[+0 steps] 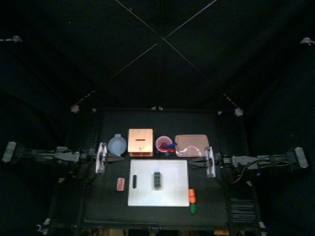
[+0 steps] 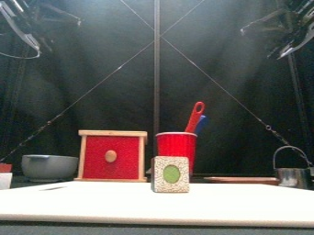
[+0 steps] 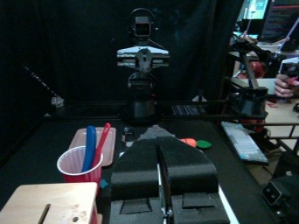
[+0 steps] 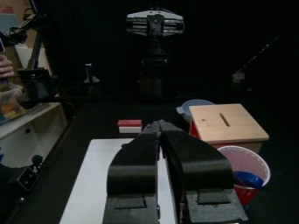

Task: Cut the sushi into 4 pieces with the knife
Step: Pick up the knife at its handle with right hand

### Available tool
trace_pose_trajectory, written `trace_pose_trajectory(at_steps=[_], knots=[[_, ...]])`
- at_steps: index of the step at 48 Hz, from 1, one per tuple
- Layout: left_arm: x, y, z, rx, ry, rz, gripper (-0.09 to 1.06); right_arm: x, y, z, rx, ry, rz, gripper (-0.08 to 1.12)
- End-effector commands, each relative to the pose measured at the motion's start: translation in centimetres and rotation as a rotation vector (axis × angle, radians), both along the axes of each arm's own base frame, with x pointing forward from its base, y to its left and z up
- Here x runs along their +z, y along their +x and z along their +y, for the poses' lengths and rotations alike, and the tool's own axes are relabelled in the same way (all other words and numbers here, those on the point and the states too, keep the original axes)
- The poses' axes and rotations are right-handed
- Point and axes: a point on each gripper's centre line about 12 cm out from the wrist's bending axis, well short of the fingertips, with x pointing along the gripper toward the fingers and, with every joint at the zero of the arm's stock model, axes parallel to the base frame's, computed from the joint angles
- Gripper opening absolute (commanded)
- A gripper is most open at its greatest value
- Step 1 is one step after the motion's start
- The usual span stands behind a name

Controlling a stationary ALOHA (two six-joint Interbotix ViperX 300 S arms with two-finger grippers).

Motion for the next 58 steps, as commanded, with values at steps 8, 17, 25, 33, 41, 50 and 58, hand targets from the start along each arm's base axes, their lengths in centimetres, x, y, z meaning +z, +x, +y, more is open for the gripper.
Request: trace_pose_trajectory(at_steps=[8,17,25,33,41,50,58], knots=[[1.1,1.0,0.3,0.015,0.006,-0.046,0.02,3.3,3.1,-1.7,-0.079,0.134,-0.010,0.06],[0.6,1.6,0.3,0.012,-0.001,-0.020,0.06,5.0,7.7,-2.9,-0.111,0.146,0.172,0.09],[-0.2,2.4,0.2,0.009,-0.002,0.020,0.16,5.6,11.1,-3.8,-0.121,0.163,0.434,0.31],[-0.8,2.9,0.2,0.009,-0.002,0.048,0.31,5.0,12.9,-4.4,-0.129,0.167,0.648,0.67],[-1.0,2.9,0.2,0.009,-0.002,0.054,0.39,3.2,14.7,-5.0,-0.141,0.085,0.842,1.01],[-1.1,2.9,0.3,0.016,0.000,0.058,0.39,1.4,16.3,-6.0,-0.178,-0.049,1.014,1.05],[-1.3,2.8,0.5,0.023,0.001,0.061,0.39,-0.4,17.5,-6.6,-0.197,-0.110,1.144,1.04]])
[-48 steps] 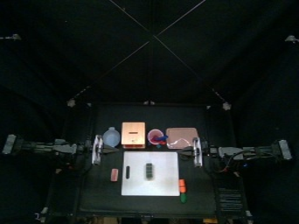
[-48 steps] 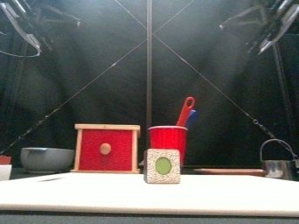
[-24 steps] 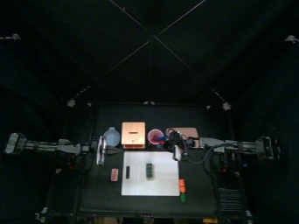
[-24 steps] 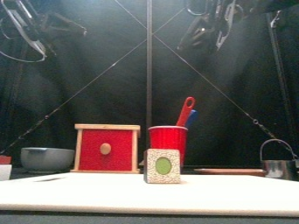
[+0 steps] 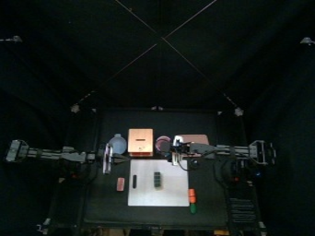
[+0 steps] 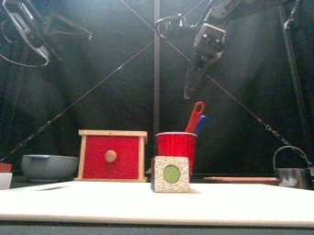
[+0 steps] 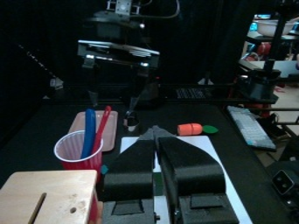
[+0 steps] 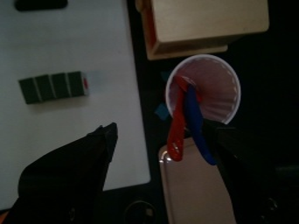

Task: Cut the sushi into 4 pieces with the knife
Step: Pick up the knife at its handle with right hand

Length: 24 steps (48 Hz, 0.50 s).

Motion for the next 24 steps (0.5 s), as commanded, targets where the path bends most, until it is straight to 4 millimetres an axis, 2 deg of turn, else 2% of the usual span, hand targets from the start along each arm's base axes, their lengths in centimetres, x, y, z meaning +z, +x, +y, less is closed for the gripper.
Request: trace_pose_trajectory(at_steps=[1,14,24], knots=[[0.8,0.2,0.2,0.009,0.000,-0.026,0.39,0.6,0.8,-0.5,-0.001,-0.038,0.040,1.04],[0.5,0.1,0.3,0.015,-0.001,-0.018,0.40,-2.1,1.6,-1.3,0.023,-0.080,0.229,1.03],[0.1,0.1,0.3,0.015,-0.001,-0.009,0.40,-2.6,1.7,-1.5,0.028,-0.082,0.247,0.97]])
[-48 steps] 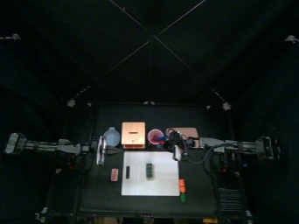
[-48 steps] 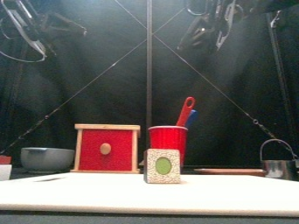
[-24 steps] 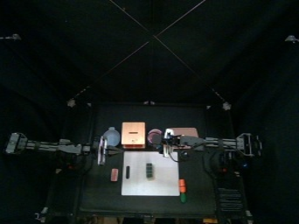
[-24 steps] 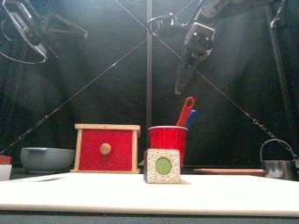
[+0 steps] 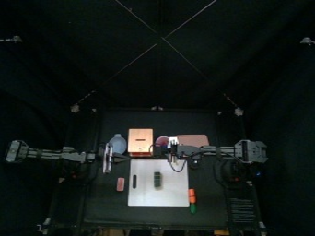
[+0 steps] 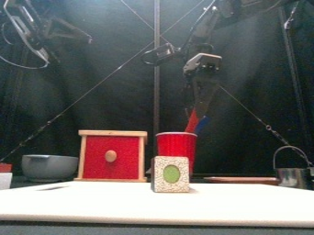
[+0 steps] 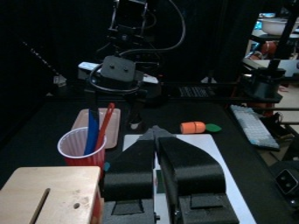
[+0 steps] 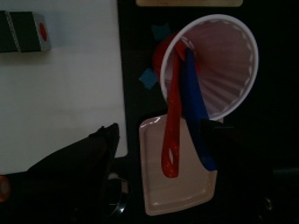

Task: Cut the sushi into 4 pieces with the knife
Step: Pick up the knife at its handle with right hand

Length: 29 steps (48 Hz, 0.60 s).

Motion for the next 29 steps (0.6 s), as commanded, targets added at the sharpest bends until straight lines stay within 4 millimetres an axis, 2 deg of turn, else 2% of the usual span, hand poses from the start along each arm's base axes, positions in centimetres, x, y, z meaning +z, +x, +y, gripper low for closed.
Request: trace_pose_trajectory(at_steps=[1,6,19,29], knots=[[0.5,0.2,0.1,0.003,0.002,-0.018,0.39,1.4,0.1,-0.4,-0.006,-0.009,-0.038,0.95],[0.4,0.1,0.1,0.005,0.002,-0.015,0.40,1.3,0.1,-0.7,-0.012,-0.009,-0.035,0.84],[0.2,0.1,0.2,0.011,0.002,-0.012,0.40,1.3,0.2,-1.6,-0.022,-0.028,-0.029,0.40],[0.2,0.0,0.3,0.013,0.005,-0.011,0.39,2.4,0.5,-2.2,-0.040,-0.032,-0.045,0.18]])
